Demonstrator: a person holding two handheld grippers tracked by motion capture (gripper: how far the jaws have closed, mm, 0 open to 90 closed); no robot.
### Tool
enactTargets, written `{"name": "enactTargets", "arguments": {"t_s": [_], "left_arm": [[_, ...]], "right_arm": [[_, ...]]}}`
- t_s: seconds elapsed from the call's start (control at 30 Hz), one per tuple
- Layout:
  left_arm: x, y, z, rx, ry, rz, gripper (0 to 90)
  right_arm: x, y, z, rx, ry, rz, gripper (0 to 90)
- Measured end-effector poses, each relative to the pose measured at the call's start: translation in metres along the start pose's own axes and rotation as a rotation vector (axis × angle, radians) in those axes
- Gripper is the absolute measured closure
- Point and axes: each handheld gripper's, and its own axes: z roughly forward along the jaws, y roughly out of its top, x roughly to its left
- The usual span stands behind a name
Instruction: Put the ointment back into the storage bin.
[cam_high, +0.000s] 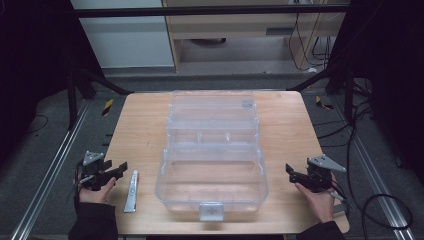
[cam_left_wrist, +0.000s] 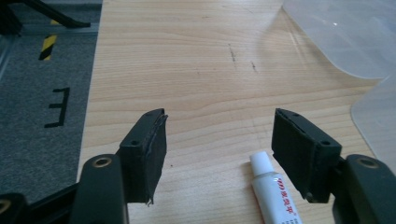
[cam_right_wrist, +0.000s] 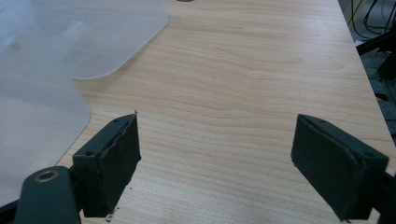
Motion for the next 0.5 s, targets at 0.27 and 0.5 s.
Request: {"name": "enactTargets", "arguments": {"t_s": [0.27, 0.5], "left_arm": [[-0.006, 0.011, -0.008, 0.043, -0.023, 0.04, 28.4], [-0.011, 0.019, -0.018, 0.065, -0.03, 0.083, 29.9]], "right_arm": [[0.002, -0.001, -0.001, 0.001, 0.022, -0.01, 13.4], [0.001, 0.0, -0.002, 0.01, 0.013, -0.023, 12.4]]}}
